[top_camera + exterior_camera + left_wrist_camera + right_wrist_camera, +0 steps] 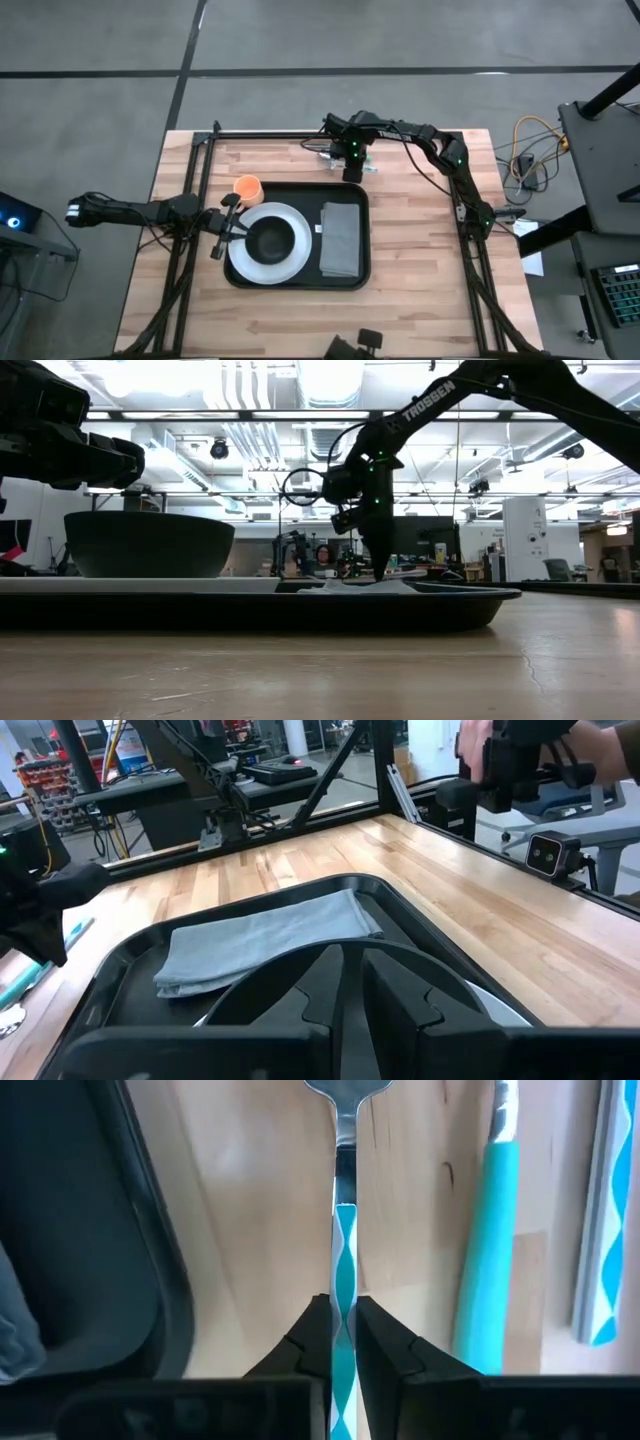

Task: Set up tray
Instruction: Put the white fork on the gray napkin on the black tray

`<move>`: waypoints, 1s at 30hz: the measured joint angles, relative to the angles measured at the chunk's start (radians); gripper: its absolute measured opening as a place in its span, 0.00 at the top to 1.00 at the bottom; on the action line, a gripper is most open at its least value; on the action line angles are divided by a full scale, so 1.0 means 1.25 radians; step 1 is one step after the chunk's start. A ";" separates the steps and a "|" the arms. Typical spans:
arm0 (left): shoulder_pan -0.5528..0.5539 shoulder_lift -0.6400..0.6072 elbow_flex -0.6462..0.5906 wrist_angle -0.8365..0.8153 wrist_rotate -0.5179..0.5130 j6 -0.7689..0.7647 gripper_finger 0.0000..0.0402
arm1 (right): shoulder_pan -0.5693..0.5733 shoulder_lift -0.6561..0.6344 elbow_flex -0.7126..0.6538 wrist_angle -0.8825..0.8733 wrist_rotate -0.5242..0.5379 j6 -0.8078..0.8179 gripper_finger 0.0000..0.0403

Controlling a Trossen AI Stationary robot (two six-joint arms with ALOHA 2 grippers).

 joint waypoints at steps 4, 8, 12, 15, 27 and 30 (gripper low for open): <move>0.000 0.000 0.000 0.000 0.000 0.000 0.94 | 0.000 -0.001 0.004 -0.020 -0.003 0.055 0.97; 0.000 0.000 0.000 0.000 0.000 0.000 0.94 | 0.001 -0.001 0.004 -0.038 -0.003 0.110 0.97; 0.000 0.000 0.000 0.000 0.000 0.000 0.94 | 0.007 -0.001 0.004 -0.052 -0.006 0.173 0.97; 0.000 0.000 0.000 0.000 0.000 0.000 0.94 | 0.009 -0.003 0.004 -0.059 -0.023 0.237 0.97; 0.000 0.000 0.000 0.000 0.000 0.000 0.94 | 0.046 -0.055 0.003 -0.059 -0.022 0.444 0.97; 0.000 0.000 0.000 0.000 0.000 0.000 0.94 | 0.065 -0.059 0.003 -0.059 -0.020 0.516 0.97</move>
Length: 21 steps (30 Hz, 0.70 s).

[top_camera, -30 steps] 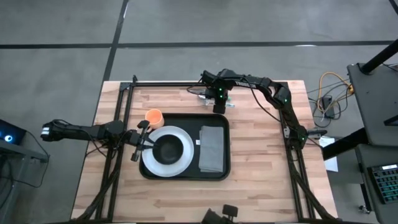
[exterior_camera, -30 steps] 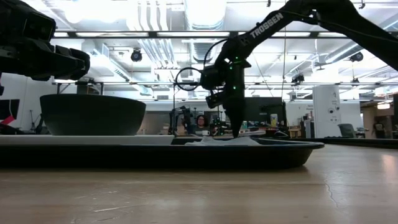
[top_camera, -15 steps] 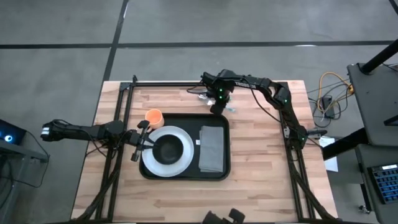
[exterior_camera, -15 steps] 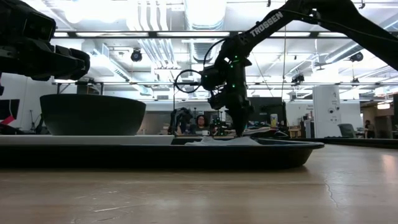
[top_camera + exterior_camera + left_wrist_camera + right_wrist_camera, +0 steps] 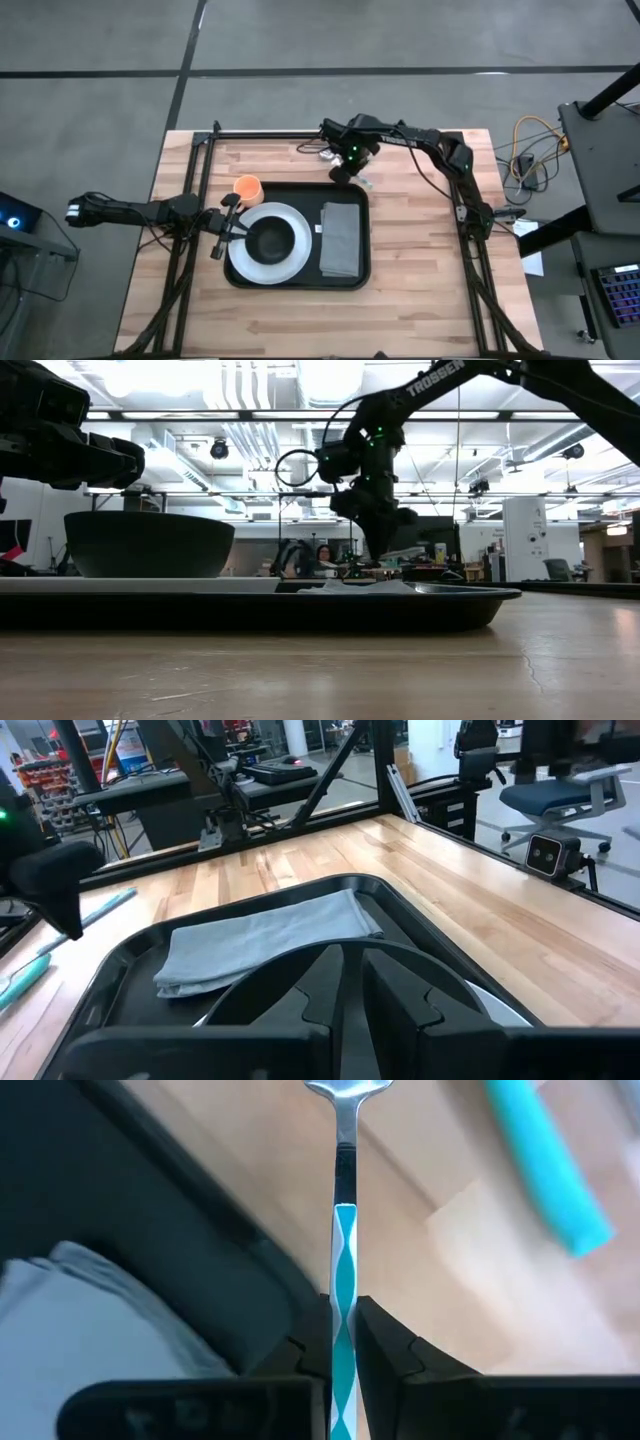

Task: Set up tray
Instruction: Put the white fork on the gray napkin on the black tray

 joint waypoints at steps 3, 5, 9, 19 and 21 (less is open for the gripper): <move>0.000 0.000 0.000 0.000 0.000 0.000 0.94 | 0.025 -0.001 0.000 0.000 -0.001 0.072 0.97; 0.000 0.000 0.000 0.000 0.000 0.000 0.94 | 0.045 -0.001 0.000 0.000 -0.001 0.113 0.97; 0.000 0.000 0.000 0.000 0.000 0.000 0.94 | 0.090 -0.001 0.000 0.001 -0.001 0.199 0.97; 0.000 0.000 0.000 0.000 0.000 0.000 0.94 | 0.219 -0.002 0.000 0.003 0.000 0.466 0.97; 0.000 0.000 0.000 0.000 0.000 0.000 0.94 | 0.247 -0.002 0.000 0.004 0.001 0.521 0.97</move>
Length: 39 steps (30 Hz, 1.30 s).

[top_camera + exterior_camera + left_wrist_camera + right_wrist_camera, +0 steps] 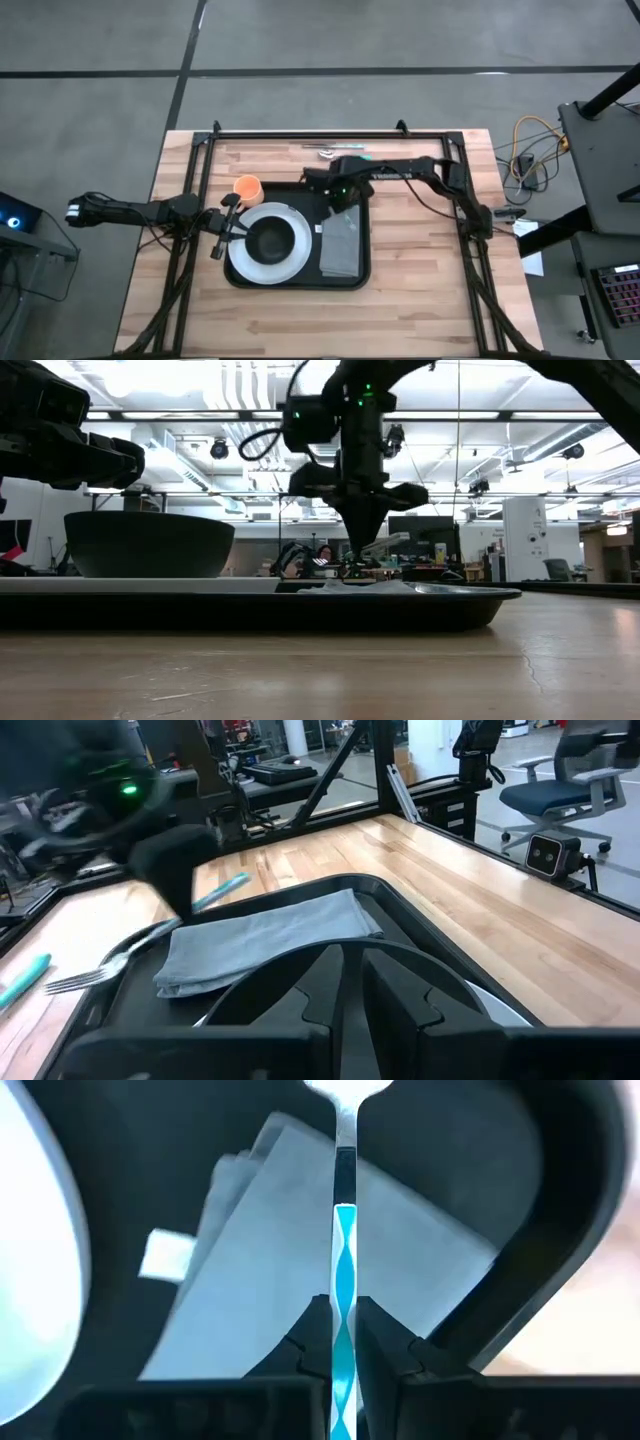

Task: Set up tray
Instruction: Put the white fork on the gray napkin on the black tray

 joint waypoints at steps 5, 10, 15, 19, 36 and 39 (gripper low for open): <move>0.000 0.000 0.000 0.000 0.000 0.000 0.94 | 0.068 0.000 0.000 0.007 0.006 0.141 0.97; 0.000 0.000 0.000 0.000 0.000 0.000 0.94 | 0.140 0.000 0.000 0.033 0.030 0.296 0.97; 0.000 0.000 0.000 0.000 0.000 0.000 0.94 | 0.206 0.000 0.000 0.047 0.074 0.463 0.97; 0.000 0.000 0.000 0.000 0.000 0.000 0.94 | 0.253 0.000 -0.001 0.047 0.101 0.590 0.97; 0.000 0.000 0.000 0.000 0.000 0.000 0.94 | 0.271 0.061 -0.003 0.065 0.111 0.641 0.97; 0.000 0.000 0.000 0.000 0.000 0.000 0.94 | 0.272 0.063 -0.003 0.062 0.115 0.629 0.97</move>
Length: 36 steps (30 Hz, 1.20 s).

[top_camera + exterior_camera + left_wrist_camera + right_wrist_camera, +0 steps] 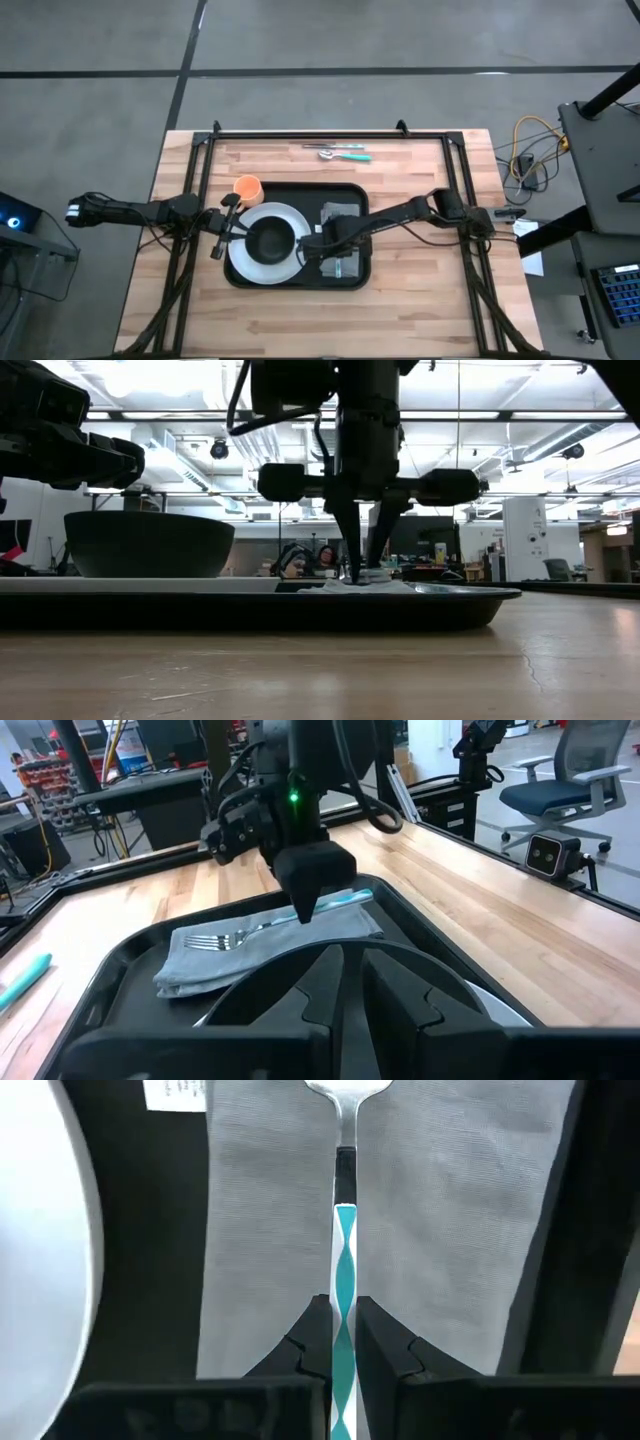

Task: Set up tray
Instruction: Put the white fork on the gray napkin on the black tray

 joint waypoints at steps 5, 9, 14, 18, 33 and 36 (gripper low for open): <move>0.000 0.000 0.000 0.000 0.000 0.000 0.94 | -0.001 0.000 0.000 0.000 0.028 0.015 0.97; 0.000 0.000 0.000 0.000 0.000 0.000 0.94 | -0.005 -0.001 -0.004 -0.010 0.035 0.012 0.97; 0.000 0.000 0.000 0.000 0.000 0.000 0.94 | -0.005 -0.002 -0.005 -0.037 0.037 0.013 0.97; 0.000 0.000 0.000 0.000 0.000 0.000 0.94 | -0.005 -0.002 -0.011 -0.036 0.059 0.016 0.97; 0.000 0.000 0.000 0.000 0.000 0.000 0.94 | -0.009 -0.002 -0.048 -0.002 0.066 0.038 0.85; 0.000 0.000 0.000 0.000 0.000 0.000 0.94 | -0.009 -0.002 -0.048 0.002 0.065 0.036 0.81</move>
